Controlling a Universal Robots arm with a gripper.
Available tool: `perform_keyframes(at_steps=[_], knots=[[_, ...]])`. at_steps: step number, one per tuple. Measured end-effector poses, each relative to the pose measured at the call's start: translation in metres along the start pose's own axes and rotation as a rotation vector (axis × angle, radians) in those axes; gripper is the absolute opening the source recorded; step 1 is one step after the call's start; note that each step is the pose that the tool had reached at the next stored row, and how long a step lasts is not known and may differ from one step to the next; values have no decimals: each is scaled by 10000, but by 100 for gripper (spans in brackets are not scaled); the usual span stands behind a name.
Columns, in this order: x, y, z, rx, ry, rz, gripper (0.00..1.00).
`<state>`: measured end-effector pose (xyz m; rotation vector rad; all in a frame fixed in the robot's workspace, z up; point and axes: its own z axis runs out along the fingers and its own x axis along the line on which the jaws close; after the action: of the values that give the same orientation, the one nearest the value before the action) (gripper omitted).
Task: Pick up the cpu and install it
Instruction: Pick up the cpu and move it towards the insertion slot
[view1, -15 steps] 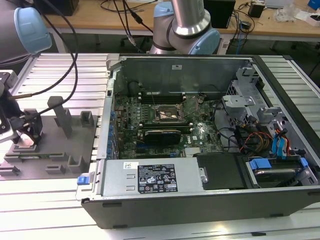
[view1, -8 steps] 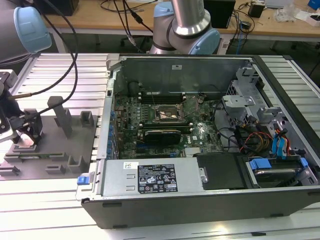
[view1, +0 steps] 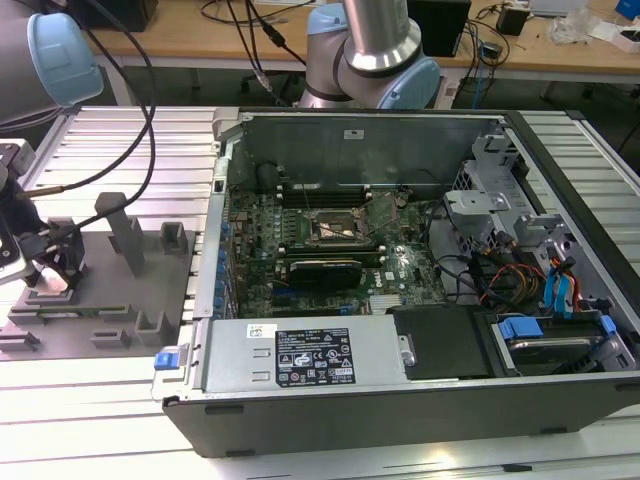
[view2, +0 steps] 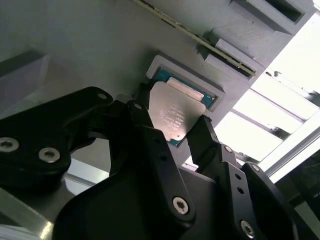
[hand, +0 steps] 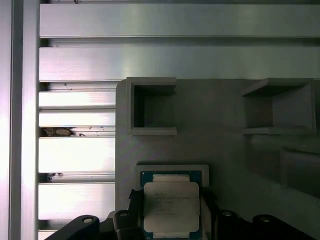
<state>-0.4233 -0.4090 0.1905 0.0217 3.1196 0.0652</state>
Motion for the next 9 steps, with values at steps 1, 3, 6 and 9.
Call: perform_keyframes(at_steps=[1,3,6,9], knots=[[0,0,-12,3,5,0,55],[-1,2,-34,0,1,0,55],[-4,5,-97,4,1,0,55],[-7,8,-167,14,0,-1,55]])
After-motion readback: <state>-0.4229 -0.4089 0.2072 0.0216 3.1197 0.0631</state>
